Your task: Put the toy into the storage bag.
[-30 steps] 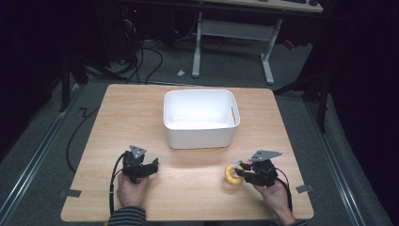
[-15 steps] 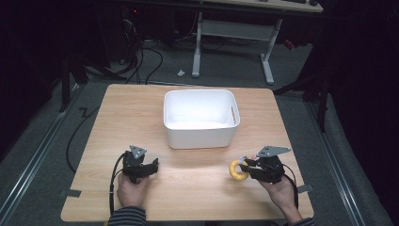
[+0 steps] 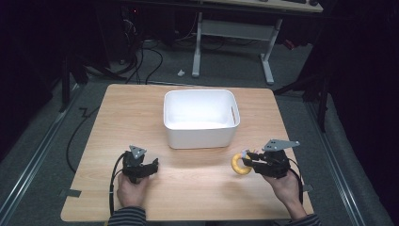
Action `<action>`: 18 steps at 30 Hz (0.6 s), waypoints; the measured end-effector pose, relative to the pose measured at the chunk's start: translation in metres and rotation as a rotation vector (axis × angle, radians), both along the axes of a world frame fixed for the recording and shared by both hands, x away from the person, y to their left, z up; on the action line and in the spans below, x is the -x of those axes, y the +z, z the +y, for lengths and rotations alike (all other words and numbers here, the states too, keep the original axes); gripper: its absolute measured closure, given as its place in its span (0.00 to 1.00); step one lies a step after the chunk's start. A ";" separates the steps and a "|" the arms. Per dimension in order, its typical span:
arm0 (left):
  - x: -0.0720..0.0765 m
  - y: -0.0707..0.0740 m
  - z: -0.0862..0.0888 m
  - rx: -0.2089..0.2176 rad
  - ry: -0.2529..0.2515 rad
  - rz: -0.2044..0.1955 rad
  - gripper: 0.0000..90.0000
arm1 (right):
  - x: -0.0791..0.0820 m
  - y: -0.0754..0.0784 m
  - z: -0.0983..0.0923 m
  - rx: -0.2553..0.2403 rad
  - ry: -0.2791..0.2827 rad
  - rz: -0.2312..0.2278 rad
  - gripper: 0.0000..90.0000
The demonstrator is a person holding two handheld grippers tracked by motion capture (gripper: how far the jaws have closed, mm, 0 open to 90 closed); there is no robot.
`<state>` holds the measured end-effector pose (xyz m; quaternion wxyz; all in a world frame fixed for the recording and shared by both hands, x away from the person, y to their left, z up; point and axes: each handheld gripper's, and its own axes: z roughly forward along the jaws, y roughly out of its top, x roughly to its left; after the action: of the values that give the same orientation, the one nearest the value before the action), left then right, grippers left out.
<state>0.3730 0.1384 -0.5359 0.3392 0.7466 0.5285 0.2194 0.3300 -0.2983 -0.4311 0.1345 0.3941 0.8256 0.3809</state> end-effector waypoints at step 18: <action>0.000 0.000 0.001 0.008 0.003 0.000 0.26 | -0.016 0.057 -0.003 -0.003 -0.008 -0.111 0.75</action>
<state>0.3729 0.1389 -0.5359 0.3420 0.7444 0.5305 0.2178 0.3459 -0.3015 -0.3737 0.1812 0.3759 0.8147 0.4027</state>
